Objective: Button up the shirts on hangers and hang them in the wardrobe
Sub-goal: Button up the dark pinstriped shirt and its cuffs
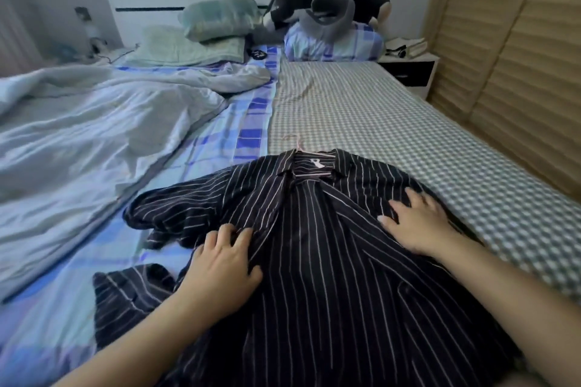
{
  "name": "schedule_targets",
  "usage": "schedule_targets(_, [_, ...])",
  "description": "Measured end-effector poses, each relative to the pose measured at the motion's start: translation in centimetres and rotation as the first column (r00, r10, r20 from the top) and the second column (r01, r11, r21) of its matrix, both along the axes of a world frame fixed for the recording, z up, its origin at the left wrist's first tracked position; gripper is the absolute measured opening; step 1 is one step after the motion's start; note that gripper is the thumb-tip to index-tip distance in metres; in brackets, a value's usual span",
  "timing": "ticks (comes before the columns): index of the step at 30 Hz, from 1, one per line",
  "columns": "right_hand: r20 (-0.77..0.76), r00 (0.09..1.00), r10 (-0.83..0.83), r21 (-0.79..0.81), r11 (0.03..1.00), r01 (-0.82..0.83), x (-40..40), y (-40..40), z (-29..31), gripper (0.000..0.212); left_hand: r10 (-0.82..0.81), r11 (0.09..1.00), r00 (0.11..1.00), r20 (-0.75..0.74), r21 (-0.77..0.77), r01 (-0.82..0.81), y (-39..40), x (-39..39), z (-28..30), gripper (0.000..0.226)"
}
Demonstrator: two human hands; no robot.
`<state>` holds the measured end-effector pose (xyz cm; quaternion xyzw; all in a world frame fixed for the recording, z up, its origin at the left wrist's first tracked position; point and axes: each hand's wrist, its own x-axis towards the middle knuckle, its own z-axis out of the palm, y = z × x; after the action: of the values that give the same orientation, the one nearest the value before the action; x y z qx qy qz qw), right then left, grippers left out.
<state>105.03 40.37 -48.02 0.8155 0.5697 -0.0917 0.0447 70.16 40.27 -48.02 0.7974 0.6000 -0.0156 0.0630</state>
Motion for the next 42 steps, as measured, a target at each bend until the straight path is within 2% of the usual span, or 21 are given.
schedule_targets(2, [0.055, 0.992, 0.112, 0.206, 0.971, -0.122, -1.6, -1.7, 0.4, 0.058, 0.015, 0.998, 0.998, -0.06, 0.06, -0.011, -1.8, -1.5, 0.0, 0.055])
schedule_targets(3, [0.015, 0.988, 0.152, 0.229, 0.962, -0.152, -2.4, -2.6, 0.5, 0.053, 0.028, 0.995, 0.996, -0.079, 0.099, -0.02, -2.5, -1.9, 0.1, 0.045])
schedule_targets(6, [-0.181, 0.973, 0.146, 0.123, 0.985, -0.125, -2.9, -5.0, 0.7, 0.047, 0.057, 0.992, 0.991, -0.124, 0.116, -0.043, -4.4, -2.9, 1.2, 0.026])
schedule_targets(9, [-0.319, 0.945, 0.074, 0.04, 0.997, -0.065, -1.1, -7.7, 2.0, 0.047, 0.044, 0.998, 0.969, -0.243, -0.038, -0.055, -5.9, -4.8, 2.2, 0.025])
schedule_targets(12, [-0.275, 0.961, 0.032, -0.13, 0.989, -0.07, 0.1, -10.8, 2.7, 0.06, -0.007, 0.99, 0.911, -0.413, -0.131, -0.052, -6.9, -6.5, 3.3, 0.02])
schedule_targets(14, [-0.186, 0.982, 0.012, -0.126, 0.991, -0.036, 0.2, -11.9, 2.2, 0.077, -0.049, 0.985, 0.905, -0.423, -0.168, -0.025, -7.3, -6.3, 4.2, 0.017])
schedule_targets(16, [-0.224, 0.973, -0.057, -0.101, 0.994, 0.035, -0.2, -12.5, 2.0, 0.083, -0.053, 0.967, 0.971, -0.233, -0.253, -0.008, -8.0, -5.1, 4.8, 0.021])
schedule_targets(18, [-0.29, 0.951, -0.104, -0.123, 0.99, 0.07, -0.7, -13.0, 2.2, 0.071, -0.063, 0.938, 0.998, -0.02, -0.343, 0.052, -9.8, -2.9, 4.9, 0.024])
schedule_targets(22, [-0.274, 0.958, -0.081, -0.212, 0.977, 0.022, -1.3, -15.4, 3.8, 0.051, 0.025, 0.917, 0.954, 0.298, -0.387, 0.097, -13.7, 0.8, 3.2, 0.016])
schedule_targets(24, [-0.371, 0.928, -0.029, -0.087, 0.996, -0.004, -1.7, -16.3, 5.7, 0.033, 0.19, 0.905, 0.845, 0.5, -0.422, 0.046, -14.5, 1.8, 2.5, 0.017])
schedule_targets(26, [-0.636, 0.77, 0.046, 0.132, 0.99, 0.05, -3.1, -17.4, 7.8, 0.019, 0.228, 0.895, 0.806, 0.546, -0.443, 0.047, -14.7, 2.2, 1.5, 0.026])
schedule_targets(28, [-0.764, 0.63, 0.142, 0.24, 0.968, 0.073, -5.4, -18.0, 8.6, 0.021, 0.175, 0.829, 0.873, 0.456, -0.547, 0.119, -15.4, 2.4, -0.1, 0.038])
schedule_targets(30, [-0.816, 0.561, 0.136, 0.129, 0.99, -0.053, -8.1, -18.7, 7.1, 0.028, 0.03, 0.708, 0.964, 0.265, -0.686, 0.167, -16.0, 2.4, -1.7, 0.039])
schedule_targets(31, [-0.826, 0.557, 0.087, -0.005, 0.987, -0.162, -9.6, -19.0, 5.7, 0.036, -0.134, 0.662, 0.98, 0.144, -0.723, 0.197, -16.1, 2.3, -1.9, 0.033])
schedule_targets(33, [-0.749, 0.656, 0.093, -0.265, 0.866, -0.425, -11.4, -19.4, 3.3, 0.055, -0.387, 0.593, 0.922, -0.021, -0.771, 0.231, -15.3, 1.8, -1.5, 0.026])
schedule_targets(34, [-0.7, 0.7, 0.143, -0.326, 0.809, -0.49, -11.6, -19.1, 2.7, 0.052, -0.418, 0.568, 0.908, -0.019, -0.786, 0.245, -14.2, 1.5, -1.2, 0.029])
schedule_targets(35, [-0.686, 0.706, 0.174, -0.304, 0.814, -0.496, -11.3, -18.6, 2.7, 0.043, -0.404, 0.552, 0.914, 0.029, -0.789, 0.269, -13.0, 1.3, -0.6, 0.032])
schedule_targets(37, [-0.759, 0.64, 0.124, -0.106, 0.945, -0.308, -9.3, -16.7, 3.5, 0.024, -0.277, 0.593, 0.935, 0.224, -0.725, 0.349, -10.1, 1.1, 0.6, 0.03])
schedule_targets(38, [-0.768, 0.632, 0.102, 0.028, 0.992, -0.127, -7.8, -15.2, 3.9, 0.018, -0.195, 0.666, 0.92, 0.339, -0.643, 0.378, -8.7, 1.2, 1.3, 0.024])
schedule_targets(40, [-0.6, 0.8, 0.009, 0.267, 0.945, 0.19, -3.3, -11.8, 4.3, 0.017, -0.114, 0.853, 0.846, 0.521, -0.385, 0.352, -6.0, 2.0, 2.3, 0.015])
schedule_targets(42, [-0.257, 0.926, -0.276, 0.297, 0.889, 0.348, 1.7, -9.5, 3.6, 0.034, -0.182, 0.951, 0.83, 0.528, -0.12, 0.284, -3.7, 3.1, 2.1, 0.027])
